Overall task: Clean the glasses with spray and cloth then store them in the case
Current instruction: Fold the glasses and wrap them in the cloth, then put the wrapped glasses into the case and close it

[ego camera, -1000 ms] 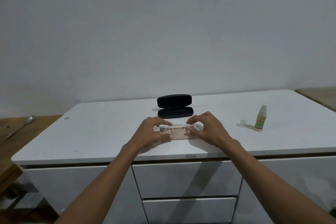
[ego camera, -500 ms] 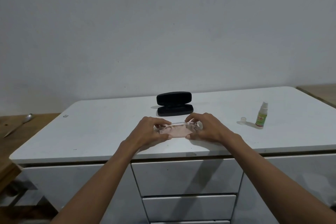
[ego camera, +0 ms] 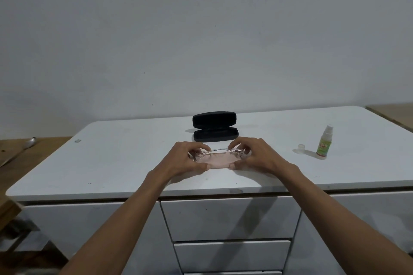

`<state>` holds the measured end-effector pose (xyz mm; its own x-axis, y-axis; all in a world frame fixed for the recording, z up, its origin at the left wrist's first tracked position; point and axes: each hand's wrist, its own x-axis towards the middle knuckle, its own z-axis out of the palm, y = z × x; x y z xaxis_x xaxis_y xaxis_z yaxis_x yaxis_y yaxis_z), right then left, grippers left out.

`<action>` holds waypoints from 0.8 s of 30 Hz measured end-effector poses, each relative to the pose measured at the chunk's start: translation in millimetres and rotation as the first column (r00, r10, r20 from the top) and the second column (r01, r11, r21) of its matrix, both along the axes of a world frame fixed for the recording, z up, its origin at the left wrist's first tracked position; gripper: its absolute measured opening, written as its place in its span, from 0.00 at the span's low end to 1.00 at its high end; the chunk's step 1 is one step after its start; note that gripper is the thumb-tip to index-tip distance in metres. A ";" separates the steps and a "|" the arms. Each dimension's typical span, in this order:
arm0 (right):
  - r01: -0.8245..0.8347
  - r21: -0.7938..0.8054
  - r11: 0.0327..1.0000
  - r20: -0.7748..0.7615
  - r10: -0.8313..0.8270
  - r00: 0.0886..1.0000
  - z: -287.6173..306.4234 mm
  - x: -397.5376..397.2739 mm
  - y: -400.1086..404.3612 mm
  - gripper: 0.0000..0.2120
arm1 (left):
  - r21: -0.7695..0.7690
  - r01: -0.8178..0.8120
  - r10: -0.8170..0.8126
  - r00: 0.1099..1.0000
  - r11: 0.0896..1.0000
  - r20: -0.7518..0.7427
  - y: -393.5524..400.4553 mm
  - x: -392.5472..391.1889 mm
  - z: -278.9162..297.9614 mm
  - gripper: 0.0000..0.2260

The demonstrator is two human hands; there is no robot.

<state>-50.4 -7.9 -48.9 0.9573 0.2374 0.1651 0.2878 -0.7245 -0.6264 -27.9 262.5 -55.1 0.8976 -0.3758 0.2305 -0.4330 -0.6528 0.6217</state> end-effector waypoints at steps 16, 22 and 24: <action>0.048 0.174 0.984 0.027 -0.054 0.998 10.7 86.6 8.0 0.22 | 0.017 -0.042 0.040 0.993 0.999 0.107 -6.1 82.4 19.5 0.21; 0.089 0.191 0.978 0.017 -0.094 0.995 6.8 118.9 10.8 0.24 | 0.022 -0.097 0.094 0.988 0.995 0.120 -9.6 109.6 15.5 0.21; 0.092 0.194 0.977 0.011 -0.096 0.995 6.1 123.3 10.6 0.23 | 0.022 -0.122 0.118 0.984 0.992 0.130 -10.9 113.3 10.7 0.21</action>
<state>72.9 2.7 -42.8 0.9698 0.1087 0.2185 0.2383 -0.6148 -0.7518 85.5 251.5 -44.4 0.9002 -0.2760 0.3369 -0.4255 -0.7221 0.5454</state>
